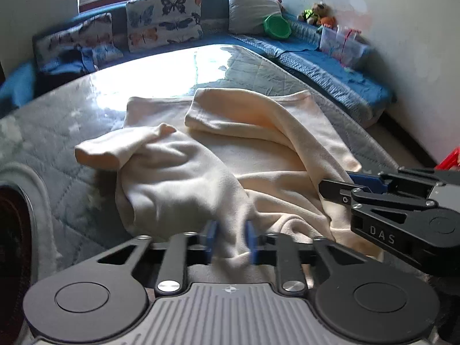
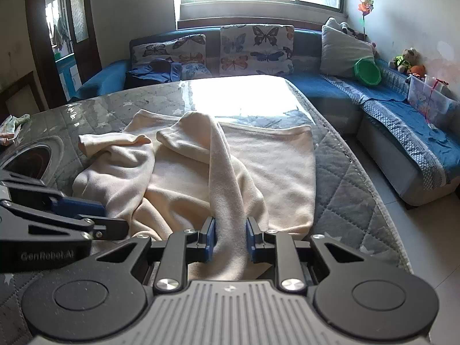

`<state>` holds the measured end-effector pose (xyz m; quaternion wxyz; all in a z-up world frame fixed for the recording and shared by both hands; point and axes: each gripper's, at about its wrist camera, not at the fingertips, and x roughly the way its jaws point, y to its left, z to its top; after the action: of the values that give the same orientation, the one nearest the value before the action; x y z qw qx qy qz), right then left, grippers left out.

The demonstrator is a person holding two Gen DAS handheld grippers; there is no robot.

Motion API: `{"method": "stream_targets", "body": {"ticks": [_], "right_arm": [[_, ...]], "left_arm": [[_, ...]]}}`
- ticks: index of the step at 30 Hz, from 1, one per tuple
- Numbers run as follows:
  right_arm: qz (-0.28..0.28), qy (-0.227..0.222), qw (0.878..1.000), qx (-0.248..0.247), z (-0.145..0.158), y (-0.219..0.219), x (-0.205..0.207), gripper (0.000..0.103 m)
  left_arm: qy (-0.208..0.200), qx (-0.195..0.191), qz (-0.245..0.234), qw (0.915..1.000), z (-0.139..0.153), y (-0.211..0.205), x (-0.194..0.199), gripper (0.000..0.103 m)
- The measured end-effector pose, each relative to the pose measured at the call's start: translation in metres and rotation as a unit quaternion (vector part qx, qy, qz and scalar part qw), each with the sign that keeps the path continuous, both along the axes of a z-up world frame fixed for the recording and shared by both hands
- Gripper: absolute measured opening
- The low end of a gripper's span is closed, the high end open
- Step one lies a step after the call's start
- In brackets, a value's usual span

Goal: Fold clothes

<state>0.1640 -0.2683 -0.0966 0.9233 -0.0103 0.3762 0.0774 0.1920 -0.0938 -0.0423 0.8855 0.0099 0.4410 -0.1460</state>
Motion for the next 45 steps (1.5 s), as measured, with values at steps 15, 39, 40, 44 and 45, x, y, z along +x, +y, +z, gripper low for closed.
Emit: {"method": "stream_targets", "body": {"ticks": [15, 39, 40, 44, 45], "right_arm": [[0.02, -0.017, 1.0, 0.017, 0.026, -0.002, -0.043, 0.006], [0.052, -0.018, 0.998, -0.026, 0.024, 0.063, -0.016, 0.035], [0.051, -0.018, 0.998, -0.027, 0.023, 0.064, -0.01, 0.035], [0.048, -0.017, 0.998, -0.032, 0.019, 0.065, 0.012, 0.035], [0.048, -0.016, 0.998, -0.034, 0.018, 0.066, 0.017, 0.035]], "left_arm": [[-0.062, 0.007, 0.039, 0.9973, 0.029, 0.072, -0.057, 0.007], [-0.064, 0.006, 0.126, 0.99, 0.037, 0.174, -0.101, 0.034], [-0.062, 0.005, 0.13, 0.9896, 0.036, 0.174, -0.093, 0.035], [-0.056, 0.015, 0.141, 0.9884, 0.029, 0.172, -0.058, 0.04], [-0.056, 0.018, 0.14, 0.9884, 0.027, 0.171, -0.05, 0.042]]}}
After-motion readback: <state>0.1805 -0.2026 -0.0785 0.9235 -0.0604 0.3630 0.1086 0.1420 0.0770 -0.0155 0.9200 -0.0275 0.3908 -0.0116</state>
